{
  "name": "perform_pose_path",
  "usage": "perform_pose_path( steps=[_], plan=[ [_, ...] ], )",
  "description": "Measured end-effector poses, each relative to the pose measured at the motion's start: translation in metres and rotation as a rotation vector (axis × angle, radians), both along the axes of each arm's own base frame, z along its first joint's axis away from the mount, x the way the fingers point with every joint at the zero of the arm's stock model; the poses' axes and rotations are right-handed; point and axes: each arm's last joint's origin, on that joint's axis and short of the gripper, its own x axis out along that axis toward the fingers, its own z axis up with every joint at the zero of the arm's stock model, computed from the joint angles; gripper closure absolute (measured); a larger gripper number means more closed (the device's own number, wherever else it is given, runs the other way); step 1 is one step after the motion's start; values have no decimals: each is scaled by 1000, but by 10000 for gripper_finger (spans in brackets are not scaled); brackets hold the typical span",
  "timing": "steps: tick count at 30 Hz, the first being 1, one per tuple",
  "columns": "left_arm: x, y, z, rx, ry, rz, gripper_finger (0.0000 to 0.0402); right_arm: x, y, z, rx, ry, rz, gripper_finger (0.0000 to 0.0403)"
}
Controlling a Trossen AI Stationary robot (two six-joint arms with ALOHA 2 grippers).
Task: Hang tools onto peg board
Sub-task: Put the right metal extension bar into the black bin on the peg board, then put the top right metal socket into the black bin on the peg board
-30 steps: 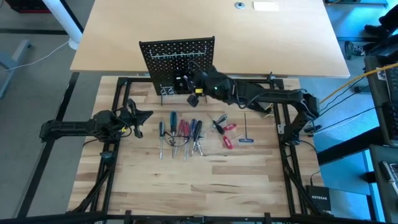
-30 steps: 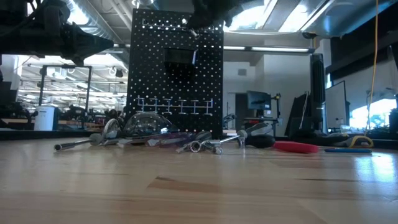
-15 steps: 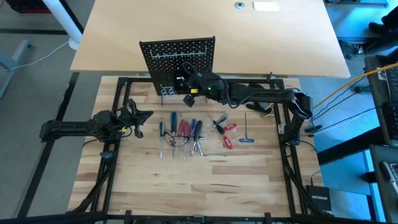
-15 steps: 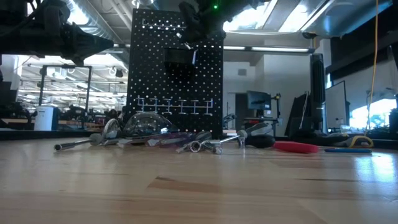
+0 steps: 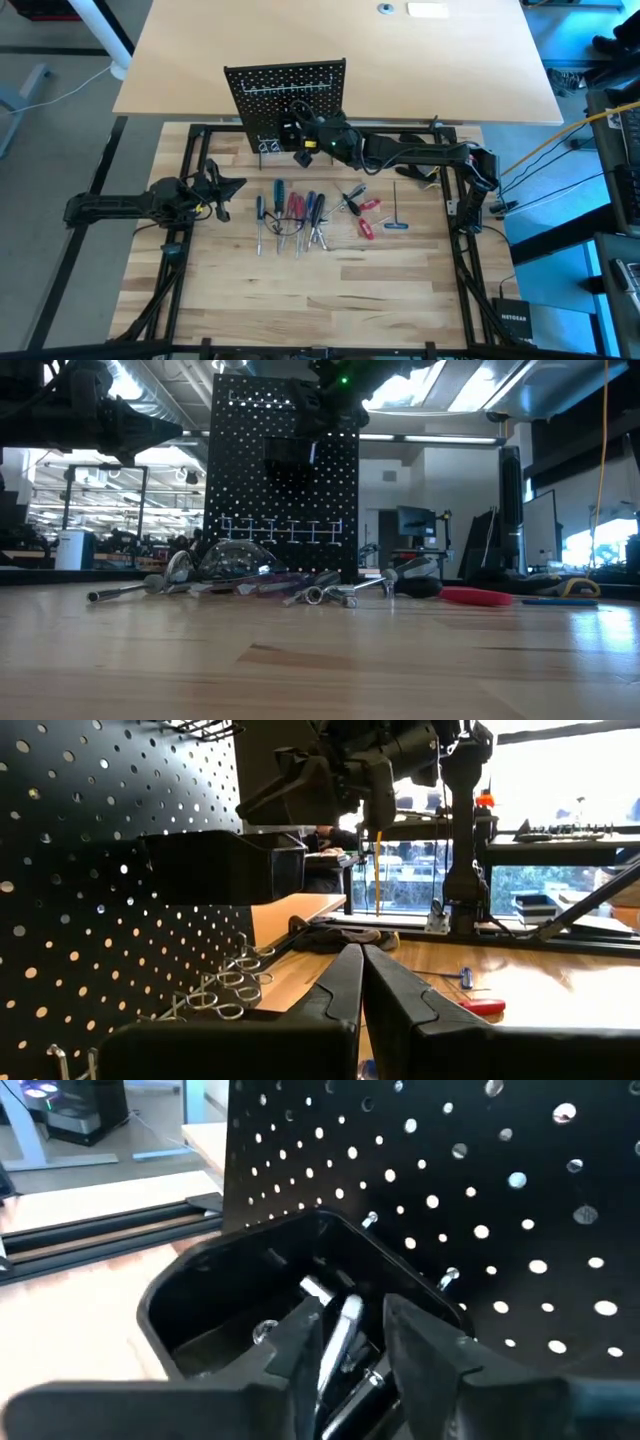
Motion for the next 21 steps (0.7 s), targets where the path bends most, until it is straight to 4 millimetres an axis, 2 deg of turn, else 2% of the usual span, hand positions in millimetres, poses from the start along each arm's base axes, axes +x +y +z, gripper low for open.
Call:
perform_pose_path(
  steps=[3,8,15,18,21],
  plan=[
    [0,0,0,0,1,0,400,1,2,0,6,0,21,266],
    [0,0,0,0,2,0,400,-4,21,13,21,22,97,249],
    [0,0,0,4,3,1,400,-19,66,39,23,158,209,247],
    [0,0,0,0,2,0,400,-24,87,40,29,240,264,247],
    [0,0,0,-2,0,0,400,-29,108,30,25,356,323,247]
  ],
)
